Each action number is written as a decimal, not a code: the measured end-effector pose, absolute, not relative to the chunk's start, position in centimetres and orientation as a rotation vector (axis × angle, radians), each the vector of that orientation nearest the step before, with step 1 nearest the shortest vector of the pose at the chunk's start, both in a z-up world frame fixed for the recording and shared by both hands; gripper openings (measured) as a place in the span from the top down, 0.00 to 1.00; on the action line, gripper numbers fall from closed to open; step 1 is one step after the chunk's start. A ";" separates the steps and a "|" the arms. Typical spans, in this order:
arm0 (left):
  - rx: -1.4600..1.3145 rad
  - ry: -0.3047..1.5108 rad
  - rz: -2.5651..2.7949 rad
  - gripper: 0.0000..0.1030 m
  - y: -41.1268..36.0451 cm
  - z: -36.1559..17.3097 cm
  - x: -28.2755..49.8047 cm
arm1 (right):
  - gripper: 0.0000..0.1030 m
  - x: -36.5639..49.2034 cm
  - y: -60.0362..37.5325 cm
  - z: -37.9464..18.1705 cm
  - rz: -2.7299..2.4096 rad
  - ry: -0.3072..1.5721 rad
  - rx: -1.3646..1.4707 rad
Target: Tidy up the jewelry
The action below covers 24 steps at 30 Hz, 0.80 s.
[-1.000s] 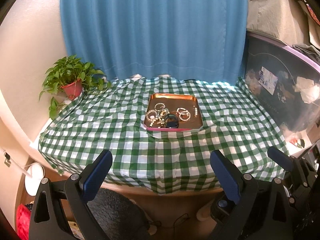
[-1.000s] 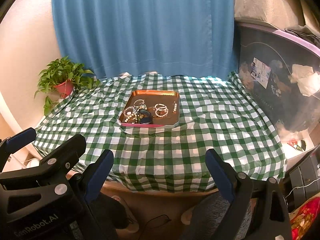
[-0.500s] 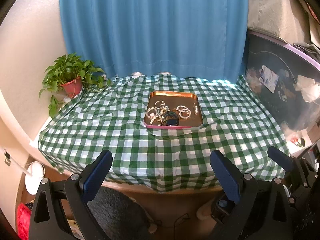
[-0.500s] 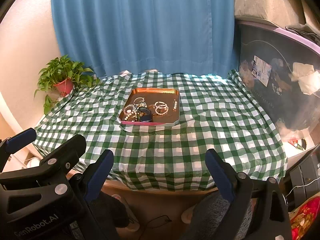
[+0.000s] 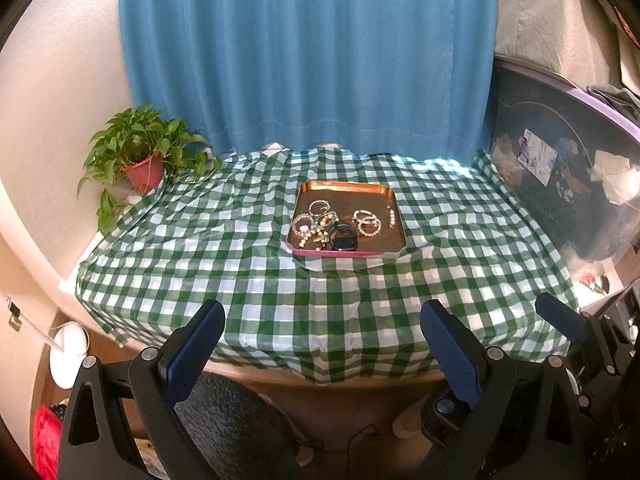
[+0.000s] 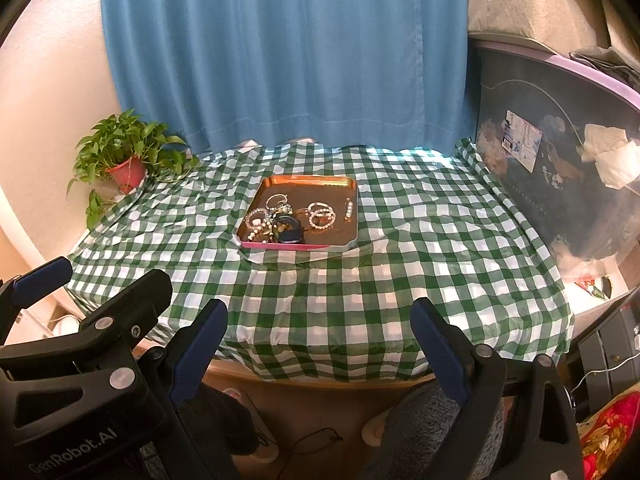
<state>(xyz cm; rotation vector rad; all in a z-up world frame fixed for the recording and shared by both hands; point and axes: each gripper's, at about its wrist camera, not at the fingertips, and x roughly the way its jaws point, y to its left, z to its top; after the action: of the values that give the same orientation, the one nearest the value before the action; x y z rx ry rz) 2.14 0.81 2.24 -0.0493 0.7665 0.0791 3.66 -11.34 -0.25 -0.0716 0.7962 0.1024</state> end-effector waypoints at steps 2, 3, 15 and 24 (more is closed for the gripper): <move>-0.050 0.768 0.079 0.05 0.8 2.2 2.1 | 0.11 3.7 -11.4 -0.2 0.103 0.798 -0.071; -0.050 0.768 0.080 0.05 0.8 2.2 2.1 | 0.11 3.7 -11.4 -0.3 0.103 0.797 -0.072; -0.048 0.769 0.081 0.05 0.7 2.3 2.2 | 0.11 3.7 -11.4 -0.2 0.104 0.798 -0.070; -0.048 0.770 0.081 0.05 0.6 2.4 2.2 | 0.11 3.7 -11.5 -0.2 0.104 0.799 -0.071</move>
<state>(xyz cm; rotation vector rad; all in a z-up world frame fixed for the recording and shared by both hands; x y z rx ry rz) 2.22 0.63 2.39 -0.0481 0.7700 0.0806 3.72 -11.46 -0.16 -0.0712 0.7987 0.1040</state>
